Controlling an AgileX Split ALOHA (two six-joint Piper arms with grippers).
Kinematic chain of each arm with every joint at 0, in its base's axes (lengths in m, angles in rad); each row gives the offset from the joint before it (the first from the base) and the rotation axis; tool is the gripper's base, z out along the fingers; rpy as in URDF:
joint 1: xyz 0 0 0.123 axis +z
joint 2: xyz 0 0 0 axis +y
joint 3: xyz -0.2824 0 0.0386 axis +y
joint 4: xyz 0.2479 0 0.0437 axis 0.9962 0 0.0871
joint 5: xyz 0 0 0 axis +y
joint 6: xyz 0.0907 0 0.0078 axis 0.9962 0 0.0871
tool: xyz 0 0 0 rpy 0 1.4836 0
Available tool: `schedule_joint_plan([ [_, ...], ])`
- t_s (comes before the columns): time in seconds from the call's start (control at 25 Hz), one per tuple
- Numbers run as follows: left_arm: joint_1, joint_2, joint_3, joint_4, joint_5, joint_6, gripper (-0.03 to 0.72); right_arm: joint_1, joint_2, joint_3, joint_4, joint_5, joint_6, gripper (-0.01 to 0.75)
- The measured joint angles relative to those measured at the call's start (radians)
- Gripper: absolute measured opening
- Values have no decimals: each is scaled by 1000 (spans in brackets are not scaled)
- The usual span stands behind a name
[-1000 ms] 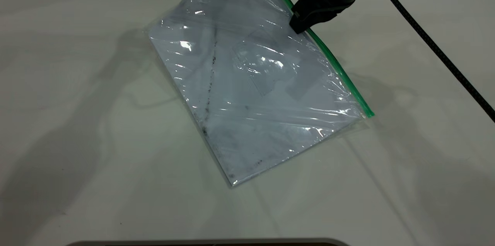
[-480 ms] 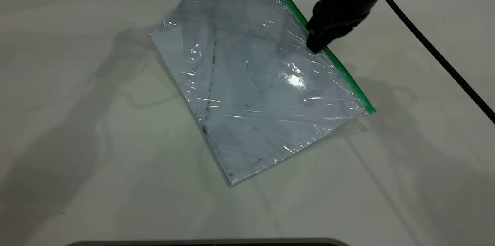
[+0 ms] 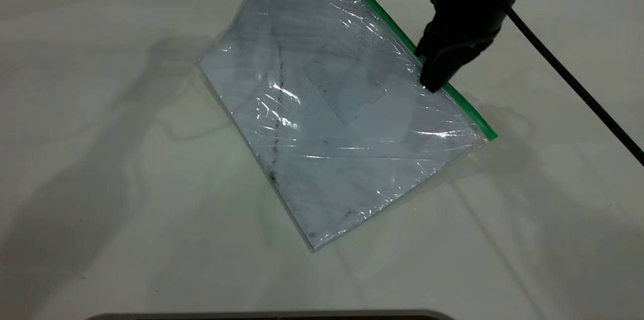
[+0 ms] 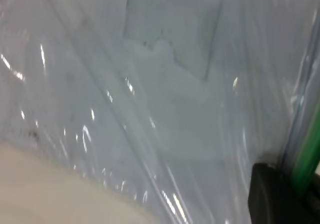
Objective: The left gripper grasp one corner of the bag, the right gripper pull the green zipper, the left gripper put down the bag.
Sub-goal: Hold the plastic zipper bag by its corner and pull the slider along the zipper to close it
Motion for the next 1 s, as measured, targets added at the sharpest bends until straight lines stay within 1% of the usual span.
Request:
schedule_joint_plan([
  [0.2, 0, -1, 0, 18, 0, -7, 53, 0, 0, 0, -45, 74, 26, 38],
  [0.48, 0, -3, 0, 85, 0, -52, 53, 0, 0, 0, -73, 113, 52, 42],
  [0.72, 0, -3, 0, 124, 0, -60, 53, 0, 0, 0, -78, 172, 56, 43],
  [1.0, 2, -3, 0, 134, 0, -60, 53, 0, 0, -1, -88, 290, 60, 47],
])
